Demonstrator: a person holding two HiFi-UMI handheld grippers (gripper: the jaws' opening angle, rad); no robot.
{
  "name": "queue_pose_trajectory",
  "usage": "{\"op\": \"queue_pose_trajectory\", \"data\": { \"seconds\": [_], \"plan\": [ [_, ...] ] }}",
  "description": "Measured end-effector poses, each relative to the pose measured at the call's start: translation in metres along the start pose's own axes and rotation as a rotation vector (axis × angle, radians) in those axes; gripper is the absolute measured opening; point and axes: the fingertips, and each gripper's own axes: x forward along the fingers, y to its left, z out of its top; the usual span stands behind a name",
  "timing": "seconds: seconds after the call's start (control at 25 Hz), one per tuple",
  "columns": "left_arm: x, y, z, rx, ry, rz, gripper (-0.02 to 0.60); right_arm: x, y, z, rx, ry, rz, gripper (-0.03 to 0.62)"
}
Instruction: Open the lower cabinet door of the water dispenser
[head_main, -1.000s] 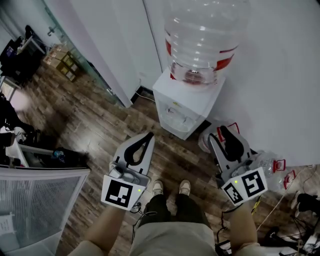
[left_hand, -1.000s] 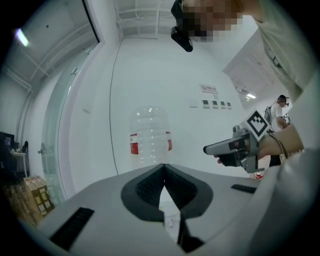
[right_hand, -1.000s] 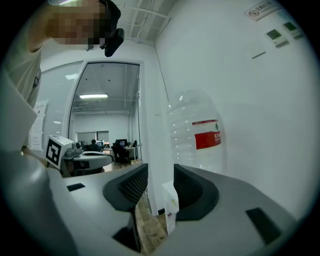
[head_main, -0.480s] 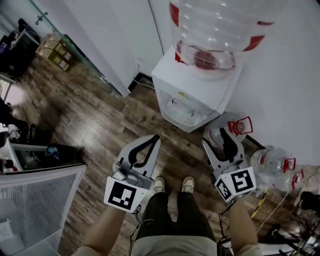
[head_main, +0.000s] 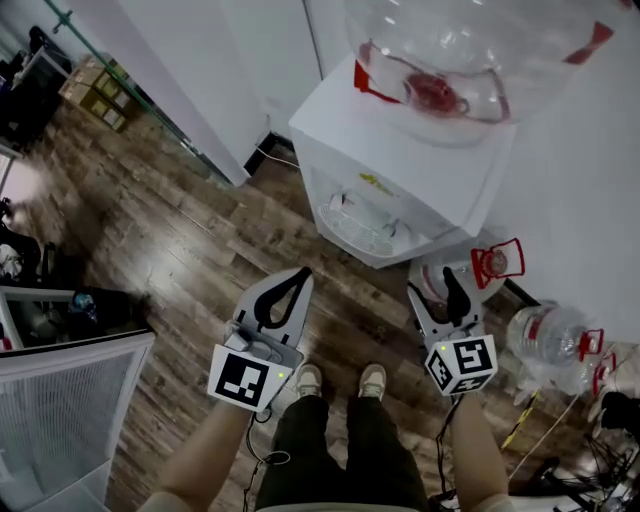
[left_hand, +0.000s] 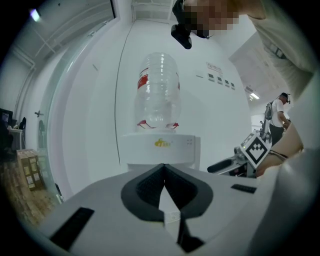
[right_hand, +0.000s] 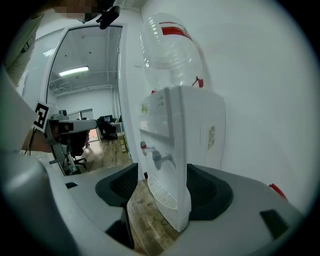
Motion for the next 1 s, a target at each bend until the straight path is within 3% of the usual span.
{"op": "queue_pose_trajectory", "data": {
  "seconds": [0.56, 0.72, 1.0],
  "plan": [
    [0.043, 0.011, -0.151, -0.057, 0.025, -0.039, 0.006, 0.095, -0.033, -0.158, 0.040, 0.101, -0.016, 0.322],
    [0.056, 0.017, -0.188, 0.029, 0.054, -0.032, 0.006, 0.120, -0.048, -0.187, 0.037, 0.100, -0.015, 0.324],
    [0.077, 0.031, -0.235, 0.012, 0.067, -0.008, 0.006, 0.159, -0.083, -0.251, 0.010, 0.199, -0.068, 0.310]
  ]
}}
